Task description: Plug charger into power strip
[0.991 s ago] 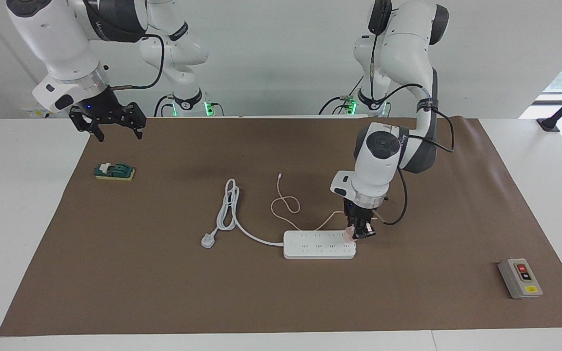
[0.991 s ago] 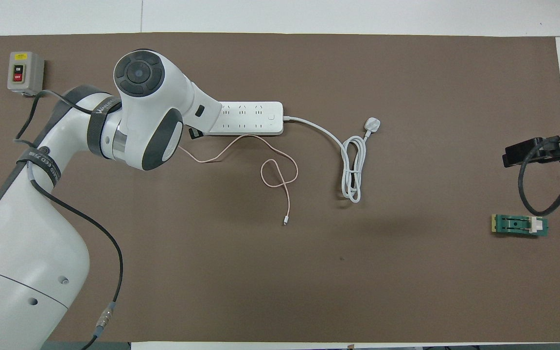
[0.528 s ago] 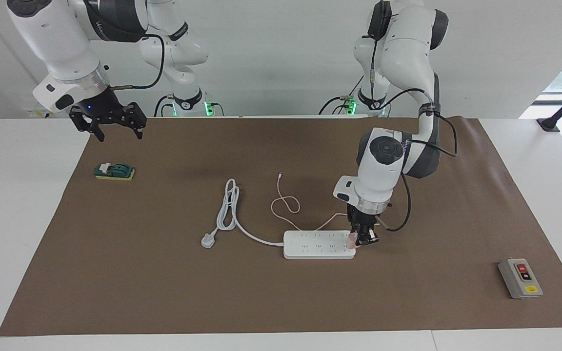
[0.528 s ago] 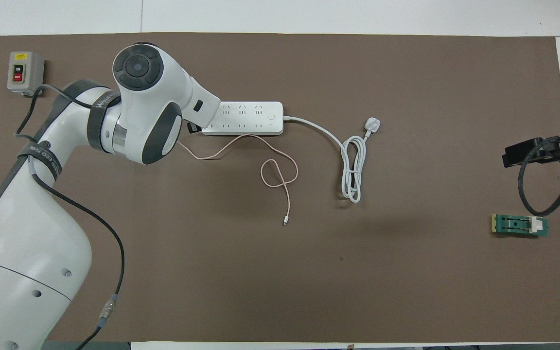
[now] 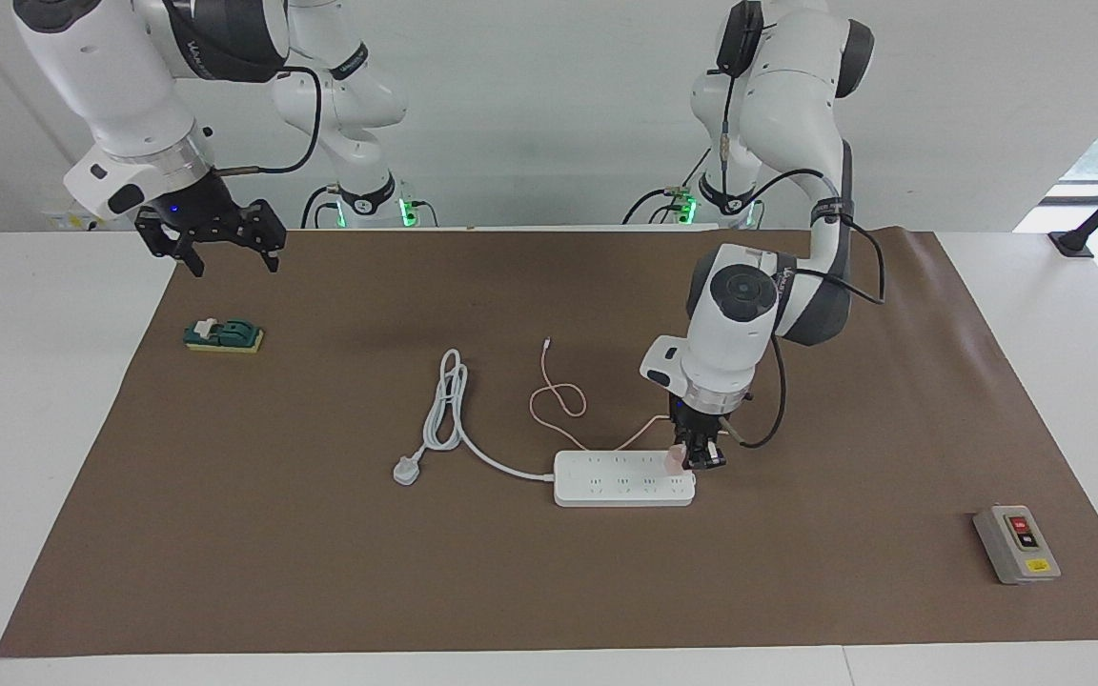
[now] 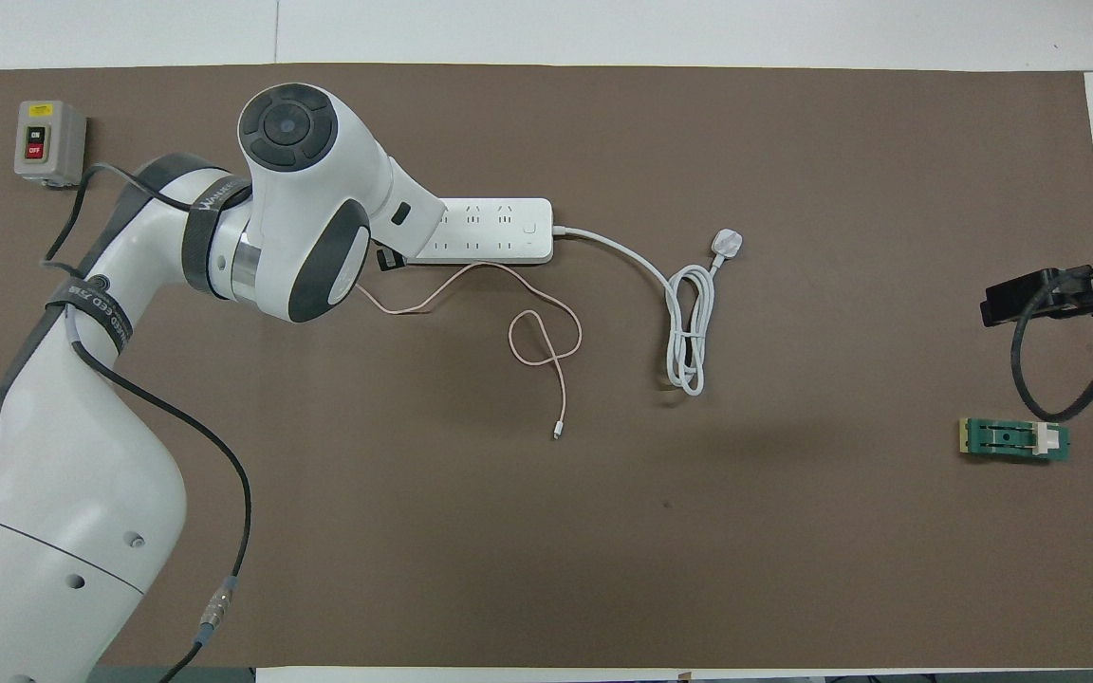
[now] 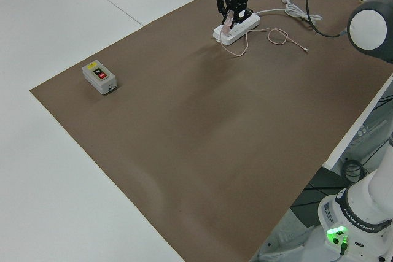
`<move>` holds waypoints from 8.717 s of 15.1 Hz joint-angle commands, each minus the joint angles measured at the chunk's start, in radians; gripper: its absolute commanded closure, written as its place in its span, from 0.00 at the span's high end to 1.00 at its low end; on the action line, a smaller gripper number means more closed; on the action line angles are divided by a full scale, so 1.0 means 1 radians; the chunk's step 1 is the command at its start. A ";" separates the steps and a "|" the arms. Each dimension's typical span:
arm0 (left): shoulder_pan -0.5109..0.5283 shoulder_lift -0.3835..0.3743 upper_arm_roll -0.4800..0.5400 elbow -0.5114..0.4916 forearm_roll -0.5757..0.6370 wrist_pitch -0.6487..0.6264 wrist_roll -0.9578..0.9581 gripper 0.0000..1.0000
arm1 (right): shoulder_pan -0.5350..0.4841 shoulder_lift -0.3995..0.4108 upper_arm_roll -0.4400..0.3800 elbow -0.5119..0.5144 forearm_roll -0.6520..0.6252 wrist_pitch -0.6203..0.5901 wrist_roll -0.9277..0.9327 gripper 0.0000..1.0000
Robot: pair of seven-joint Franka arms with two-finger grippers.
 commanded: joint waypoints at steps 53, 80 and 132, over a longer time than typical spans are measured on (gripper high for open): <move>-0.004 -0.080 -0.006 0.108 -0.165 -0.280 -0.065 1.00 | -0.009 -0.023 0.009 -0.019 -0.014 -0.009 0.001 1.00; 0.295 -0.493 -0.003 0.066 -0.147 -0.828 -1.249 1.00 | -0.009 -0.023 0.010 -0.019 -0.016 -0.009 0.001 1.00; 0.312 -0.579 0.021 -0.075 -0.139 -0.729 -1.146 1.00 | -0.009 -0.023 0.010 -0.019 -0.016 -0.009 0.001 1.00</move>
